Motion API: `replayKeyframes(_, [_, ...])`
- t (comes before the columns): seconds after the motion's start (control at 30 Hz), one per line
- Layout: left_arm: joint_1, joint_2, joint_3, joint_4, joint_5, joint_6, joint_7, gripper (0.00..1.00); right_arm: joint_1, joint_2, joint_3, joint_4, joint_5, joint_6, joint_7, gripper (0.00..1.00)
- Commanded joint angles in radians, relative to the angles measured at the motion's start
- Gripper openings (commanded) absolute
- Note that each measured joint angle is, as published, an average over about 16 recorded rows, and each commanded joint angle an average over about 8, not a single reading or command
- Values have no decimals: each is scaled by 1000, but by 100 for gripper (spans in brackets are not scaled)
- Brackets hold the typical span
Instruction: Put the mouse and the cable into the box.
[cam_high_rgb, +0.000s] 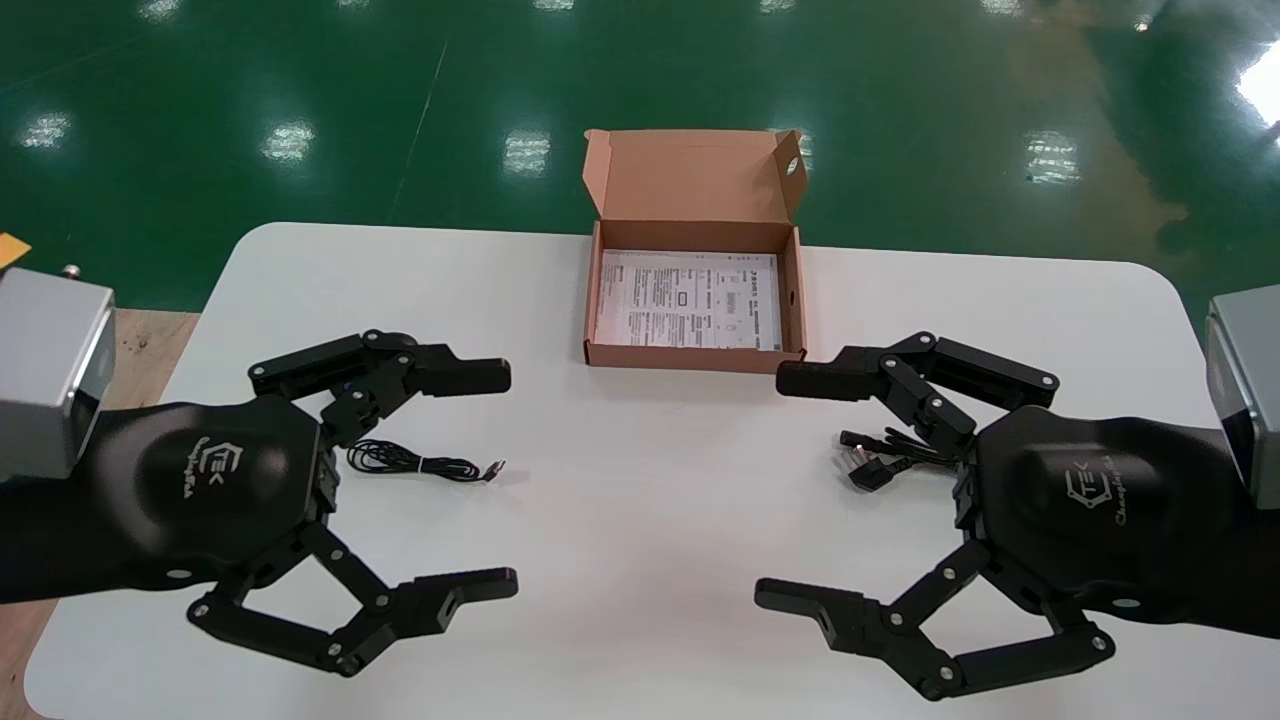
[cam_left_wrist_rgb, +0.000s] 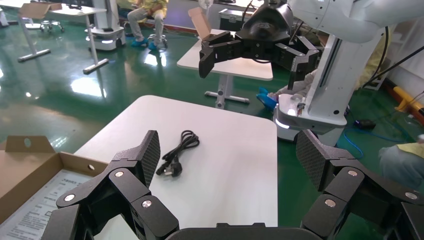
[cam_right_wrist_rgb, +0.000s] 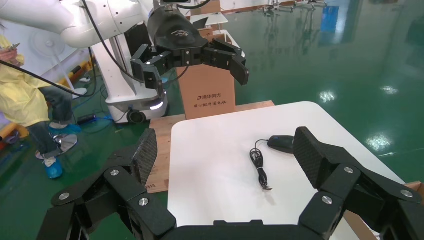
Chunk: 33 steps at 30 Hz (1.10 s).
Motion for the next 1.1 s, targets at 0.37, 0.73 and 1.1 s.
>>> replayKeyframes(0.37, [0,0,0,0,0,0,0,100,0,0,0,0,0,0,0,100])
replayKeyframes(0.73, [-25,-7,23,-19,49,24,-3,100,3,1,-1,-1,-5,-1,-6,100])
replayKeyframes(1.1, [-382,101,335,54,491,88,23,100,106,34,-46,-66,-269,-79,-362,100])
